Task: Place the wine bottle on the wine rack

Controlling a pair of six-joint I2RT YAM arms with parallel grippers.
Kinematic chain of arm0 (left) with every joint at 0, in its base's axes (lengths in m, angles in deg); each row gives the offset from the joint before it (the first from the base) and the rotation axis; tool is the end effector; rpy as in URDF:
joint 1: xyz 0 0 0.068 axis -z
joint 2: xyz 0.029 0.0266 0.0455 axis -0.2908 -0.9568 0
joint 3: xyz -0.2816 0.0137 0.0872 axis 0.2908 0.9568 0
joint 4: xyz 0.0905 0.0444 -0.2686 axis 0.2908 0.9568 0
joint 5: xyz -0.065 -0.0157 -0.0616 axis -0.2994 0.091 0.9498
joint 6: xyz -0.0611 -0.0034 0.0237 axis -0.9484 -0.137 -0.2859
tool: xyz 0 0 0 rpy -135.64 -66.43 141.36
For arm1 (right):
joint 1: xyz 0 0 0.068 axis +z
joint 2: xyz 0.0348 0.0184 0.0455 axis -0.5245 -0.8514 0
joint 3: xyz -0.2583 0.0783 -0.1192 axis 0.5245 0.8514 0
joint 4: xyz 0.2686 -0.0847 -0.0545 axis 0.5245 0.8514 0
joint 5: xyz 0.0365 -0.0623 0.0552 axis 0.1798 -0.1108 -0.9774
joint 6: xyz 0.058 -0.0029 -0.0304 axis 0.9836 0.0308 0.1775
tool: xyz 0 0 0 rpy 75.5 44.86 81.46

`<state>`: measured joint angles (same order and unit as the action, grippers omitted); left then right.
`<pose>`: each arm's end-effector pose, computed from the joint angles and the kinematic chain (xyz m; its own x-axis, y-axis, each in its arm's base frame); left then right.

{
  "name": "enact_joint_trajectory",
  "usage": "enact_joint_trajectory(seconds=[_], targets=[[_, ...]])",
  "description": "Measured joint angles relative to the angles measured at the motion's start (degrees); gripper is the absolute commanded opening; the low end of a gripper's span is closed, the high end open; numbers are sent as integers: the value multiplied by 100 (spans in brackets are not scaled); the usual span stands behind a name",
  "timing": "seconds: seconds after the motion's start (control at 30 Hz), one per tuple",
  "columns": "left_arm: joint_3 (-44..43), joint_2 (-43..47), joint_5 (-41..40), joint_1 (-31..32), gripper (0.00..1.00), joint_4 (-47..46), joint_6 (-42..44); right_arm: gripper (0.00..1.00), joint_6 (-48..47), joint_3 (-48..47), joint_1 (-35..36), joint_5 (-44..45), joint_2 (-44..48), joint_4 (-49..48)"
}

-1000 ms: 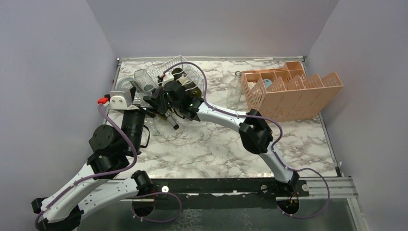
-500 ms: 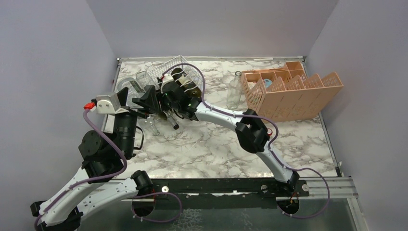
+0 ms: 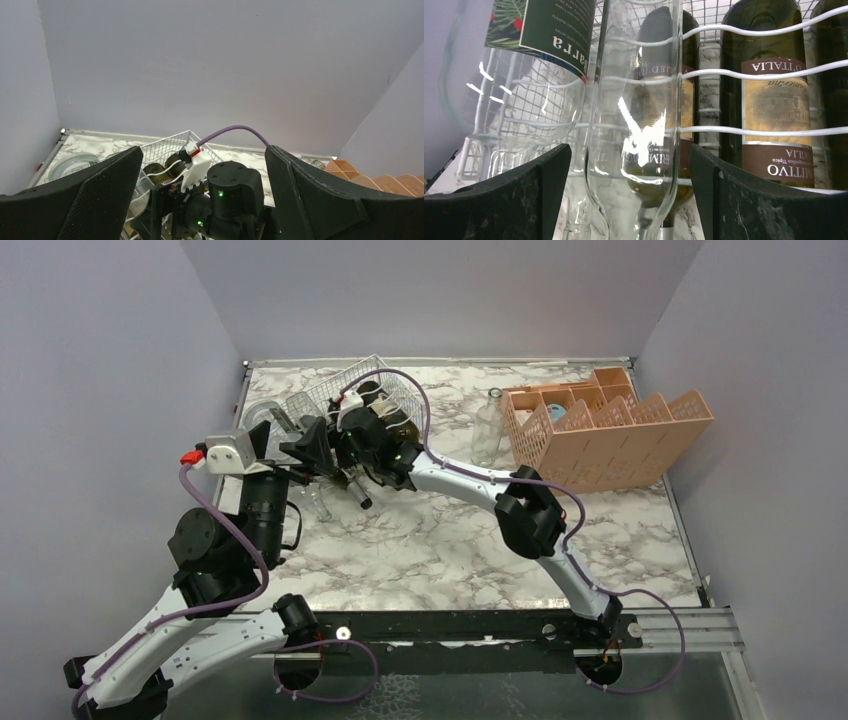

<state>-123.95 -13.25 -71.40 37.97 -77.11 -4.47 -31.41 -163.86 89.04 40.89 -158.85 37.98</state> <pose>0.0869 -0.0575 0.4727 0.2664 -0.2790 -0.9226 0.1512 0.9574 -0.2459 0.3369 0.5135 0.2441 -0.4349 -0.0670 -0.8980 -0.6561 0.7066 0.2650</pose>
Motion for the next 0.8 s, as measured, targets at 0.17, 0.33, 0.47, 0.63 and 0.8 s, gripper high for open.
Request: enact_joint_trajectory(seconds=[0.17,0.33,0.47,0.63,0.8], targets=[[-11,-57,48,0,99,66,-87,89,0,155,2,-17,289,0],[-37,-136,175,0,99,197,-188,90,-116,199,0,11,664,-44],[-42,-225,271,0,99,214,-256,89,-369,310,-20,232,1102,-42],[-42,-455,339,0,99,210,-343,89,-662,1241,-111,855,2164,11],[-42,-780,483,0,99,142,-455,89,-807,2415,-374,1714,3475,26]])
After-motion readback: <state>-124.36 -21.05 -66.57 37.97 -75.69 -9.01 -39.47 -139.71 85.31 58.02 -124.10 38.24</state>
